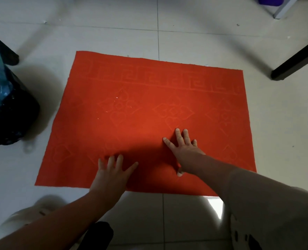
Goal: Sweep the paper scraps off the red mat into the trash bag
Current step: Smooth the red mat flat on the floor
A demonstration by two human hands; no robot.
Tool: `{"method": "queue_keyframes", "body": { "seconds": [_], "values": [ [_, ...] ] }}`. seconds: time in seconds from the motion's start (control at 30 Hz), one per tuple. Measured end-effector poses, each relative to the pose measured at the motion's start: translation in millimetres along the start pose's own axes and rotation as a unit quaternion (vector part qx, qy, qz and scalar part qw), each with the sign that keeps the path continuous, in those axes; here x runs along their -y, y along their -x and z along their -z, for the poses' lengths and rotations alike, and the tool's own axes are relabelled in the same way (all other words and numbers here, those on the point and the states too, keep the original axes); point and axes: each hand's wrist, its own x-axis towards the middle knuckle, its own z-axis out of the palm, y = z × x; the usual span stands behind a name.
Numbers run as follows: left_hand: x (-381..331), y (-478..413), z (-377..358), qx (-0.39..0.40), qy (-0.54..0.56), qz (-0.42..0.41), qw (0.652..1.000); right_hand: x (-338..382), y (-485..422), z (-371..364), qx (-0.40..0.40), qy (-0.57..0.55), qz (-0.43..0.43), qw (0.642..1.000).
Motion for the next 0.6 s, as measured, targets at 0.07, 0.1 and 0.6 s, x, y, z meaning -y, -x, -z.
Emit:
{"method": "queue_keyframes", "body": {
  "seconds": [0.07, 0.1, 0.6],
  "values": [
    [-0.6, -1.8, 4.4, 0.026, 0.011, 0.004, 1.0, -3.9, -1.7, 3.1, 0.0, -0.002, 0.002, 1.0],
    [-1.0, -3.4, 2.5, 0.021, 0.019, -0.003, 1.0, -5.5, -2.0, 4.3, -0.002, -0.001, 0.004, 1.0],
    [-13.4, -21.6, 66.6, 0.152, 0.016, -0.028, 0.988, -62.1, 51.4, 3.1, -0.078, -0.143, 0.008, 0.987]
  ]
}}
